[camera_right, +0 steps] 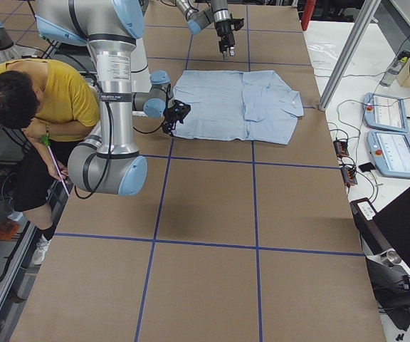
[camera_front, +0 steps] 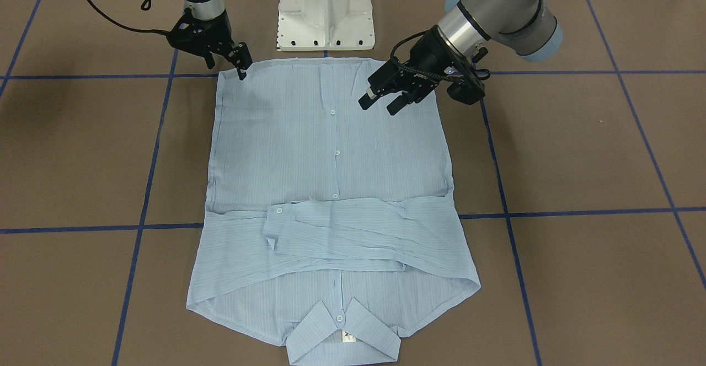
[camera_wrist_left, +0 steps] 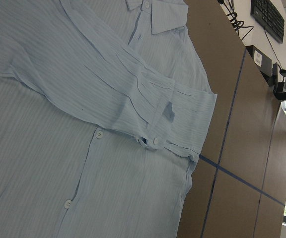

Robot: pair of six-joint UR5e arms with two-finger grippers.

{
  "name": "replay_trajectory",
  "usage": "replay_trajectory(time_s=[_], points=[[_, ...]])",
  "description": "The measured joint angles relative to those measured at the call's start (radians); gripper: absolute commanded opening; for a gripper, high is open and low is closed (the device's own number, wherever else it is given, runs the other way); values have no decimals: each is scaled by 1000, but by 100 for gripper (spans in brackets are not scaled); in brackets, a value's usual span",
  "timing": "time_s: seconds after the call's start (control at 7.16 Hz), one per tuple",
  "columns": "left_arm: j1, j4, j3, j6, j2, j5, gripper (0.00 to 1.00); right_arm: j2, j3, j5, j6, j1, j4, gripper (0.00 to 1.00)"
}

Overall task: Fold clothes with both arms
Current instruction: 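Release the sleeve with the left gripper while the right gripper reaches the hem corner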

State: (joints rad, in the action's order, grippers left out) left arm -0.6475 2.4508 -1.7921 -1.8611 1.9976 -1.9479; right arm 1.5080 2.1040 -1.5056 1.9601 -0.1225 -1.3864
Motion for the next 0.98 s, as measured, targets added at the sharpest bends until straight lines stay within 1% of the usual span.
replay_trajectory(time_s=[0.14,0.28,0.42,0.56,0.98], points=[[2,-8,3,0,0,1,99,1,-9,0,2,5,0,80],[4,-12,4,-1,1,5,99,1,-18,0,3,7,0,60],[7,-13,5,-2,2,6,99,1,-22,-1,4,7,0,16],[11,-13,6,-2,2,7,99,2,-22,-1,4,6,0,0],[14,-13,7,0,-4,8,99,5,-20,-4,2,-1,0,0]])
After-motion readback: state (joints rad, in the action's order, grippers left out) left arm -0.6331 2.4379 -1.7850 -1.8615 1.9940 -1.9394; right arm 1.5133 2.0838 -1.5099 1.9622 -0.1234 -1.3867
